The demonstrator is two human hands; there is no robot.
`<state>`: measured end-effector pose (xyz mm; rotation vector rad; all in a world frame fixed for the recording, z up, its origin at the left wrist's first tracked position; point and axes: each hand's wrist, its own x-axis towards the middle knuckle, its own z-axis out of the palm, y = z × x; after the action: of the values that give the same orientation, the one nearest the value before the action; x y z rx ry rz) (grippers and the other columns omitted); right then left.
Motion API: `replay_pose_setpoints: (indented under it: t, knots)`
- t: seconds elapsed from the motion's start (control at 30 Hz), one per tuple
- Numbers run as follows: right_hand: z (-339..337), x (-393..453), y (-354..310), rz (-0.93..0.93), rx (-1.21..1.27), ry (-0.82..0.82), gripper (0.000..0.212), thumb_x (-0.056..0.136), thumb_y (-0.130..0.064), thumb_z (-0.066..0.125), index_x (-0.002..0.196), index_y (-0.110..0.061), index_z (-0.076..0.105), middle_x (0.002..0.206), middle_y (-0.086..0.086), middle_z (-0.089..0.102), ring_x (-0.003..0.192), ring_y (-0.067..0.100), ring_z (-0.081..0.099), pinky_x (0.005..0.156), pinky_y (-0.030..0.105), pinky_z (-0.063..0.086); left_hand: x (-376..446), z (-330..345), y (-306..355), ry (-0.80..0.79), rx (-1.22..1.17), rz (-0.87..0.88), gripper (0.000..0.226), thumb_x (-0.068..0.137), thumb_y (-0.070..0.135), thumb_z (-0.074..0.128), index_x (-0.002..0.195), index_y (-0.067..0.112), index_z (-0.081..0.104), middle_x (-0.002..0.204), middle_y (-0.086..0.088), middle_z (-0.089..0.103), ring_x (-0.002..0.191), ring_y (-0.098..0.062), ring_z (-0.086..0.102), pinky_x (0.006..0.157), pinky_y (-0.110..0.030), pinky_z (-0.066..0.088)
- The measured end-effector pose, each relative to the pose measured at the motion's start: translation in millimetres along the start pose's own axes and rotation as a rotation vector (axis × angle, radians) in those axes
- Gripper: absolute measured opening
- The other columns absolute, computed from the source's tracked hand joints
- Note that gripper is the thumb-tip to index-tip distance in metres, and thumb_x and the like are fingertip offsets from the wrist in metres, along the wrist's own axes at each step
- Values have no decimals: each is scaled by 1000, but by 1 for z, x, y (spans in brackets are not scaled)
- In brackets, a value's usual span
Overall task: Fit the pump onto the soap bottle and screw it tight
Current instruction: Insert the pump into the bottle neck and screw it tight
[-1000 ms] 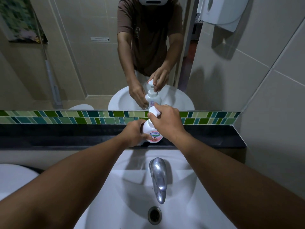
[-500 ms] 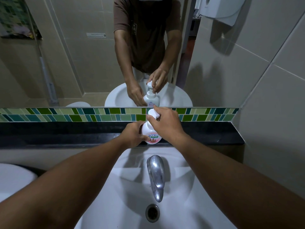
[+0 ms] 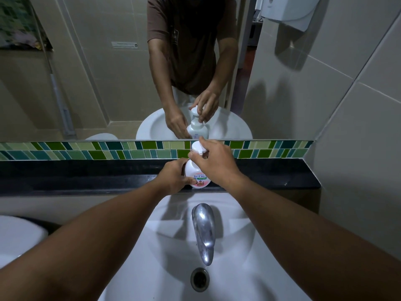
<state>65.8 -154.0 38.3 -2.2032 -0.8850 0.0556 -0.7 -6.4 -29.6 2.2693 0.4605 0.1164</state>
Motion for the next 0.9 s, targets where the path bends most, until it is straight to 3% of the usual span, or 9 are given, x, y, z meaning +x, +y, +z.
replay_pose_setpoints:
  t: [0.13,0.23,0.43,0.53,0.6,0.77,0.9]
  knots:
    - [-1,0,4,-3,-21,-63,64,98,-23,68,155,-8,43,146,13,58,132,29,54,111,36,42,1,0,0,0,19,-6,59,75,15,90,128,14,63,123,-8,71,106,-21,65,91,-32,50]
    - [0,2,7,-1,-30,-61,62,99,-15,65,157,-10,41,150,13,54,137,30,50,116,37,38,2,0,2,-2,33,-16,58,76,15,89,127,13,62,123,-8,71,102,-19,62,88,-30,48]
    - [2,3,11,4,-28,-85,64,100,-11,63,159,-11,37,150,12,52,137,28,49,116,37,38,5,1,1,5,48,-28,59,76,15,89,128,13,61,123,-8,70,106,-21,63,88,-31,48]
    - [2,0,13,30,11,-96,73,97,-14,67,161,-13,31,150,10,52,137,26,49,113,32,38,5,1,1,10,55,-29,58,76,14,89,127,13,61,123,-9,70,102,-20,61,87,-30,47]
    - [4,-5,18,102,55,-62,81,94,-16,68,163,-13,25,149,13,52,138,27,50,112,36,42,5,1,1,6,56,-34,57,76,14,89,127,13,61,122,-9,70,102,-20,62,88,-31,48]
    - [15,-19,36,213,-28,-134,55,91,-17,68,144,-11,54,133,14,67,120,35,64,102,43,54,5,1,1,-4,54,-29,60,75,16,90,128,12,61,123,-8,70,106,-21,62,89,-30,47]
    - [19,-20,40,212,-24,-172,61,97,-16,66,155,-13,46,146,12,61,127,33,61,110,45,50,5,1,4,-7,56,-33,61,77,17,88,130,13,60,127,-9,69,109,-24,62,96,-36,50]
